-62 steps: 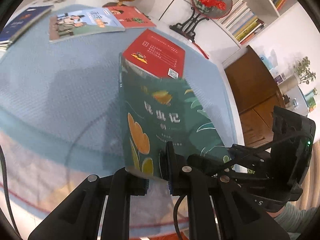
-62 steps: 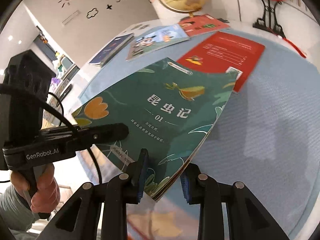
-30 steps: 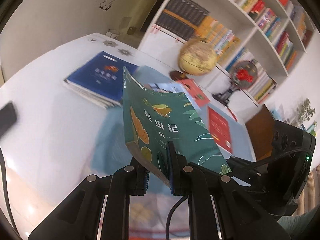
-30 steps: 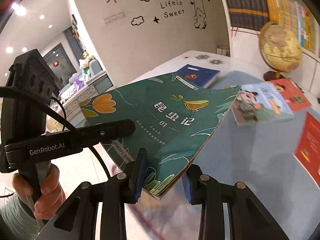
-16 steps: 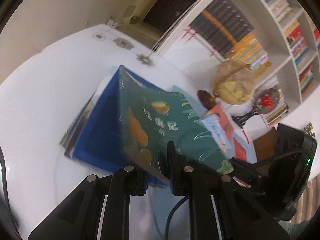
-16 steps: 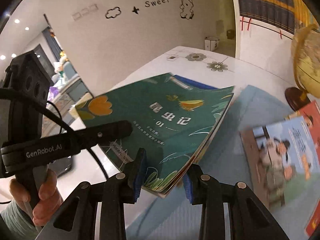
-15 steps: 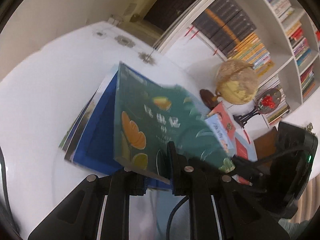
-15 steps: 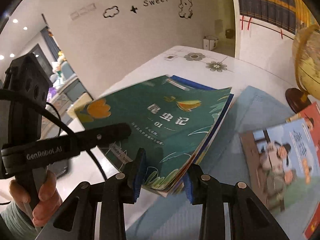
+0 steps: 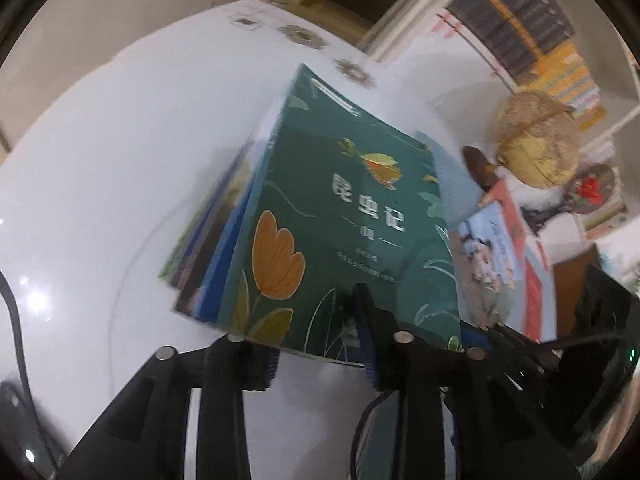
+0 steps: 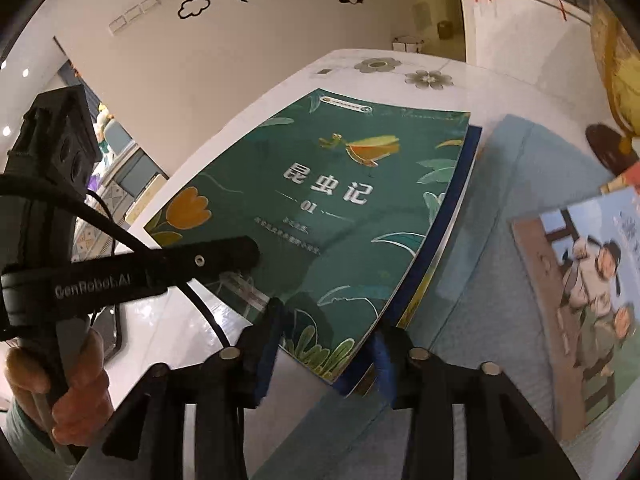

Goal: Organize books

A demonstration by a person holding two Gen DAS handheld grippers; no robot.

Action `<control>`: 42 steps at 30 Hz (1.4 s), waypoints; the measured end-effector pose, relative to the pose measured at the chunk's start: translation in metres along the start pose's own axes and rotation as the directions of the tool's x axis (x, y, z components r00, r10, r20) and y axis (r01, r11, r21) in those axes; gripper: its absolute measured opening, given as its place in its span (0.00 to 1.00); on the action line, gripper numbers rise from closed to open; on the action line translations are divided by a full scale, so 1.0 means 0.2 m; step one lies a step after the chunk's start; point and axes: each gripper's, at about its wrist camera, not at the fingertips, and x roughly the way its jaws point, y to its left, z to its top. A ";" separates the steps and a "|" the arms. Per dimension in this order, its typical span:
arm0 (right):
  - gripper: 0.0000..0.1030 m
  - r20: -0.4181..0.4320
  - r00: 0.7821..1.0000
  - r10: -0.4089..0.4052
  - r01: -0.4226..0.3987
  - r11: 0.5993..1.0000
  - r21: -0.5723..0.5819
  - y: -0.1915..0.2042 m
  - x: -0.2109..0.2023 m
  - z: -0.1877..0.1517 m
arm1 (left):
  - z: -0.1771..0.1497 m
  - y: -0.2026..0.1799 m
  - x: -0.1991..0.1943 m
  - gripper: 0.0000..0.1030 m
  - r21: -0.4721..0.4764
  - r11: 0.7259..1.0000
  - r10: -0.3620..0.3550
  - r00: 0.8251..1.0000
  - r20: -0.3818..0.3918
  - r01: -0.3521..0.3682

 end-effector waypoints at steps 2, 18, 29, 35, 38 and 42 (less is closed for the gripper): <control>0.51 -0.006 1.000 -0.028 0.028 1.000 -0.006 -0.01 -0.01 -0.01 | -0.01 0.02 -0.04 0.32 -0.036 0.997 0.068 0.998 0.013 -0.067; 0.54 0.081 0.997 -0.016 0.001 0.985 0.172 -0.34 -0.56 -0.35 | -0.57 -0.32 -0.43 0.33 0.029 0.973 0.224 0.968 0.117 -0.229; 0.70 0.240 0.969 -0.059 0.020 0.987 0.162 -0.62 -1.34 -1.04 | -1.34 -0.90 -0.66 0.33 0.007 0.984 0.172 0.956 0.239 -0.179; 0.75 0.247 0.956 -0.158 0.115 0.977 0.180 -0.82 -1.67 -1.19 | -1.43 -1.23 -0.65 0.33 0.060 0.990 0.109 0.967 0.228 -0.125; 0.82 0.236 0.953 -0.187 0.129 0.962 0.241 -0.97 -1.77 -1.23 | -1.41 -1.38 -0.59 0.43 0.105 0.989 0.078 0.971 0.224 -0.104; 0.82 0.203 0.943 -0.263 0.199 0.937 0.288 -1.19 -1.82 -1.26 | -1.33 -1.56 -0.39 0.64 0.147 0.989 0.000 0.983 0.186 -0.028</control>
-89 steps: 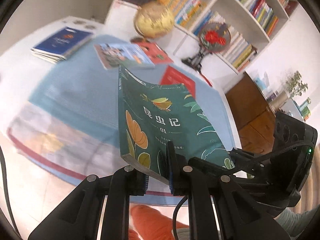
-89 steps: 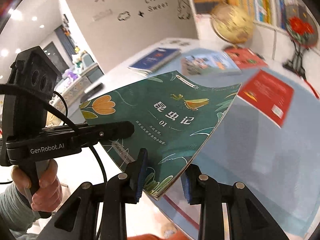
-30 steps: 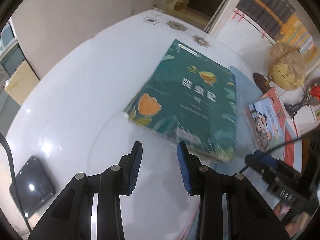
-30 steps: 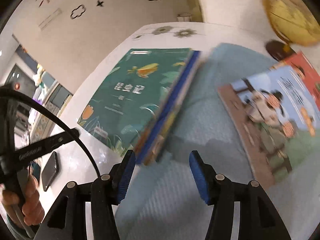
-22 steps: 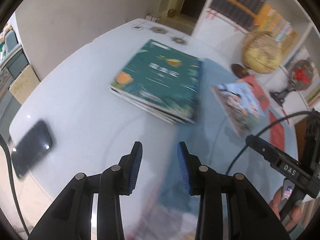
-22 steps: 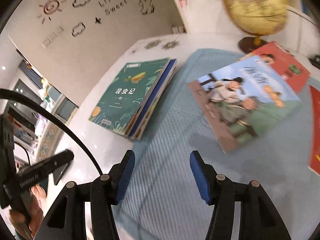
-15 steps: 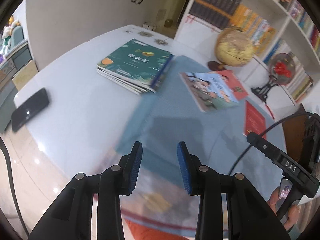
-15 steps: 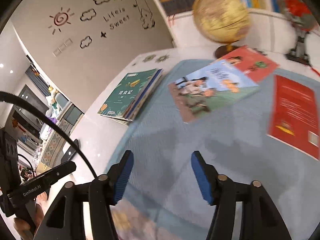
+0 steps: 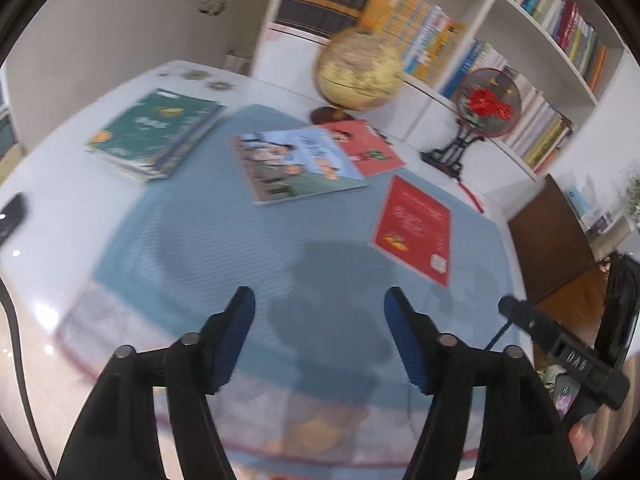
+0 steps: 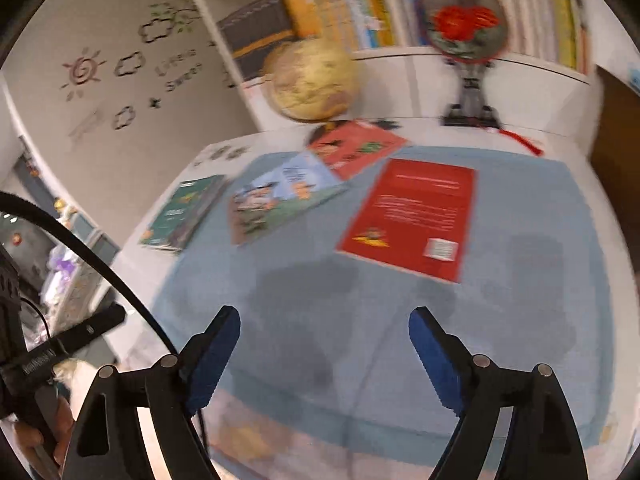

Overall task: Organize books
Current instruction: 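Grasp the red workbook edge with the left gripper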

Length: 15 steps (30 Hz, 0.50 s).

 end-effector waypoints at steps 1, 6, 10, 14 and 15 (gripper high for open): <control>0.82 -0.004 1.000 -0.029 0.029 1.000 0.005 -0.08 0.02 0.01 | 0.03 -0.05 0.08 0.64 0.027 0.999 -0.032 0.999 -0.029 0.033; 0.82 -0.070 0.994 -0.080 0.084 0.995 0.052 -0.37 0.18 0.10 | 0.18 -0.37 0.56 0.64 0.171 0.983 -0.047 0.991 -0.126 0.068; 0.82 -0.134 0.989 -0.063 0.073 0.995 0.074 -0.55 0.44 0.17 | 0.28 -0.47 0.96 0.64 0.166 0.984 -0.028 0.974 -0.225 0.066; 0.53 -0.167 0.986 -0.016 0.023 0.999 0.042 -0.61 0.70 0.25 | 0.35 -0.50 1.24 0.61 0.190 0.982 0.046 0.964 -0.261 0.004; 0.52 -0.166 0.986 -0.017 0.023 0.999 0.033 -0.62 0.74 0.27 | 0.35 -0.49 1.28 0.60 0.184 0.983 0.056 0.963 -0.262 -0.007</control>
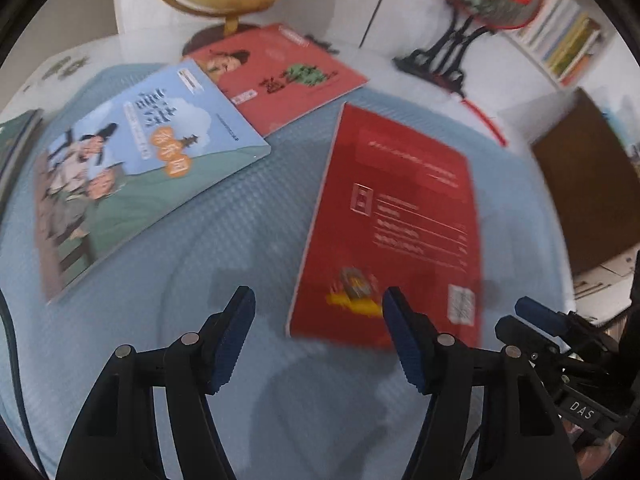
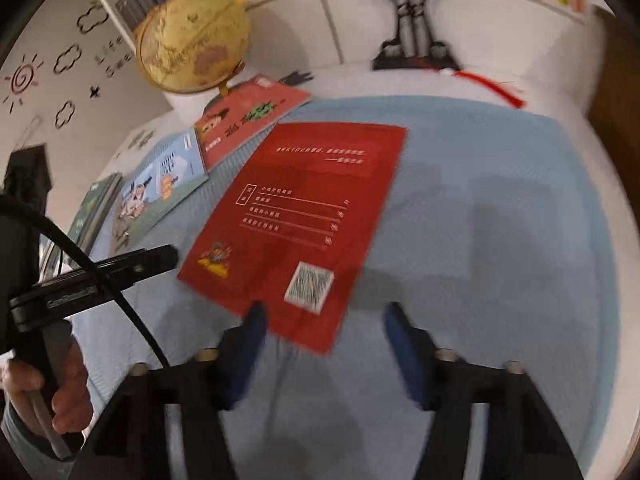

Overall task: Organize books
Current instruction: 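Grasp the red workbook edge with the left gripper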

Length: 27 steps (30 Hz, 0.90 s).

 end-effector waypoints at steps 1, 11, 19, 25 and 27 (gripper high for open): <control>0.52 0.004 1.000 -0.012 0.012 1.000 -0.003 -0.01 0.03 0.03 | 0.02 0.00 0.04 0.58 -0.008 1.000 0.011 1.000 -0.003 -0.011; 0.52 -0.007 1.000 0.004 -0.004 1.000 -0.029 -0.08 0.18 0.09 | 0.02 -0.11 0.12 0.55 0.035 0.999 -0.005 1.000 -0.006 0.006; 0.53 -0.018 1.000 0.013 -0.013 1.000 0.017 -0.18 0.05 -0.07 | -0.24 -0.32 0.06 0.54 0.080 0.993 -0.078 0.993 -0.088 0.085; 0.53 -0.056 0.998 0.005 -0.005 1.000 -0.001 -0.33 -0.09 -0.27 | -0.48 -0.50 -0.01 0.55 0.193 0.964 -0.144 0.971 -0.191 0.181; 0.53 -0.041 0.999 0.010 -0.009 1.000 0.025 -0.35 -0.11 -0.30 | -0.50 -0.54 -0.01 0.55 0.215 0.961 -0.132 0.971 -0.198 0.175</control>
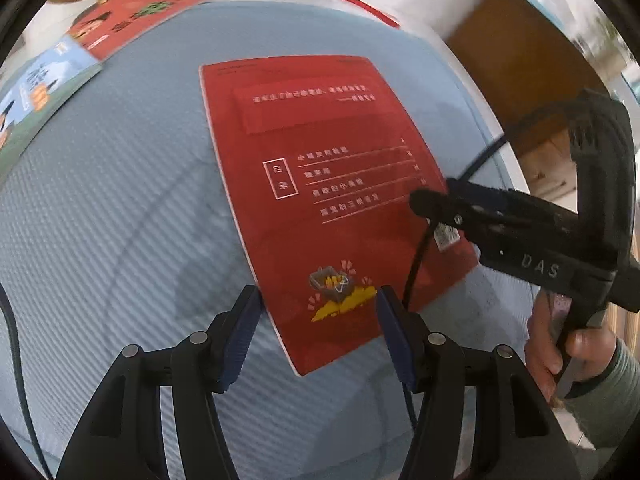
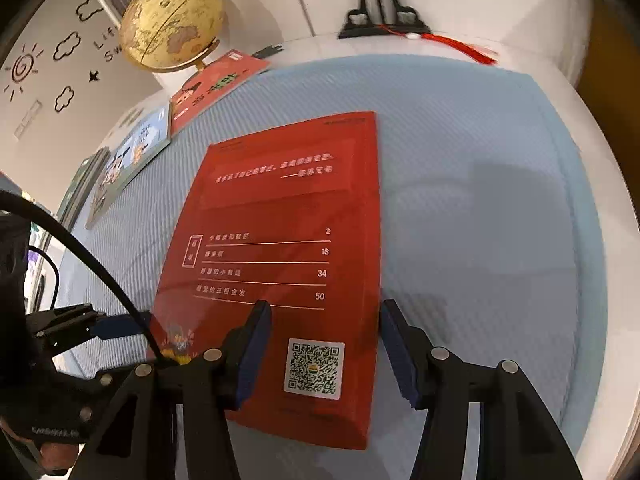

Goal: Organize books

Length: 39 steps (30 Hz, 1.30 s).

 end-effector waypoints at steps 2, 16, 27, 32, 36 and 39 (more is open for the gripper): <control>0.54 0.000 1.000 -0.010 0.010 1.000 -0.003 0.01 0.00 -0.01 | 0.01 0.00 0.02 0.55 -0.001 1.000 0.010 1.000 0.001 -0.010; 0.55 0.009 0.888 0.459 -0.435 0.834 0.340 -0.35 0.05 0.00 | -0.04 0.18 -0.01 0.55 -0.123 0.973 -0.189 0.981 0.053 0.194; 0.53 0.107 0.830 0.548 -0.556 0.829 0.068 0.00 -0.33 0.19 | 0.00 0.24 -0.03 0.55 -0.150 0.960 -0.231 0.972 0.042 0.235; 0.53 0.055 0.782 0.621 -0.616 0.783 -0.088 0.37 -0.41 0.26 | -0.02 0.31 -0.13 0.55 -0.186 0.953 -0.228 0.970 0.083 0.240; 0.53 -0.025 0.716 0.698 -0.695 0.709 -0.122 0.60 -0.35 0.26 | -0.12 0.50 -0.29 0.55 -0.269 0.946 -0.146 0.979 0.140 0.180; 0.53 -0.095 0.724 0.683 -0.689 0.712 -0.135 0.72 -0.26 0.21 | -0.26 0.72 -0.41 0.55 -0.391 0.919 0.004 0.988 0.156 0.058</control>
